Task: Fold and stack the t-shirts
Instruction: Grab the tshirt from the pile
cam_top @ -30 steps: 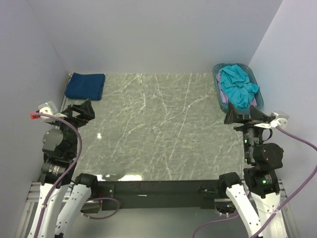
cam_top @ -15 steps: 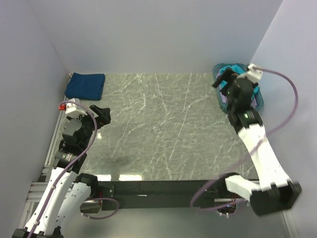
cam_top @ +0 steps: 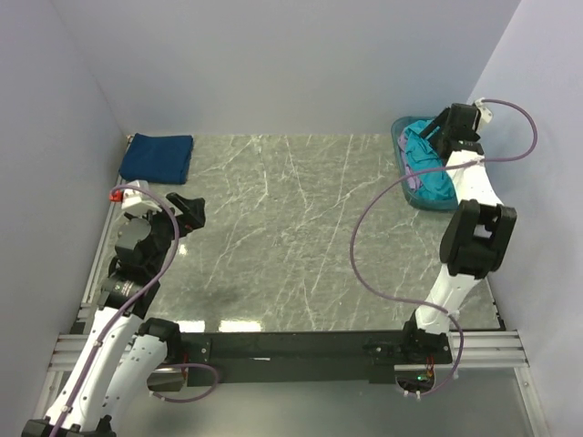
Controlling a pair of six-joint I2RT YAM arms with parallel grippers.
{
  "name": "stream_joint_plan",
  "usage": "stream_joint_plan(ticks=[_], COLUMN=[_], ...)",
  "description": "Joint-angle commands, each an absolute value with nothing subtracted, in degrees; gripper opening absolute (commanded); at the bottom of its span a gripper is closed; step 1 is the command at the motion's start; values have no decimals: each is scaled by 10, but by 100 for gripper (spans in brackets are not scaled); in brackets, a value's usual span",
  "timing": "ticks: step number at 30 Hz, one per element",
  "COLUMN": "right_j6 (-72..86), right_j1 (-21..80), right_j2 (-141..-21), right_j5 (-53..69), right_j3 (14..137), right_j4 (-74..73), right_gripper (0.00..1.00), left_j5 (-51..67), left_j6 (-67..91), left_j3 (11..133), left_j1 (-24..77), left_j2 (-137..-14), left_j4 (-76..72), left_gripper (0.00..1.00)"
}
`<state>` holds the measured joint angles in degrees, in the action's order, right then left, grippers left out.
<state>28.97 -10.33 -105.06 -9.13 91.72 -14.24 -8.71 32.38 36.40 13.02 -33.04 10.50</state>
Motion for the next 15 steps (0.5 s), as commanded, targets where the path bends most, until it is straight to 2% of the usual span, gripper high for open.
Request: stream_joint_plan(ticks=[1,12,15], right_j6=[319,316,305], right_j1=[-122,-154,-157], right_j2=[-1104,-1265,-1274], right_j5=[-32,38,45], right_j3=[986,1103,1110], right_j4=[-125,-113,-108], right_gripper=[80,73,63], left_j5=[-71,-75,-74], left_j6=[325,323,324], left_j3=[367,373,374], left_j1=[133,132,132], left_j2=[-344,-391,-397], left_j4=[82,79,78], left_gripper=[99,99,100])
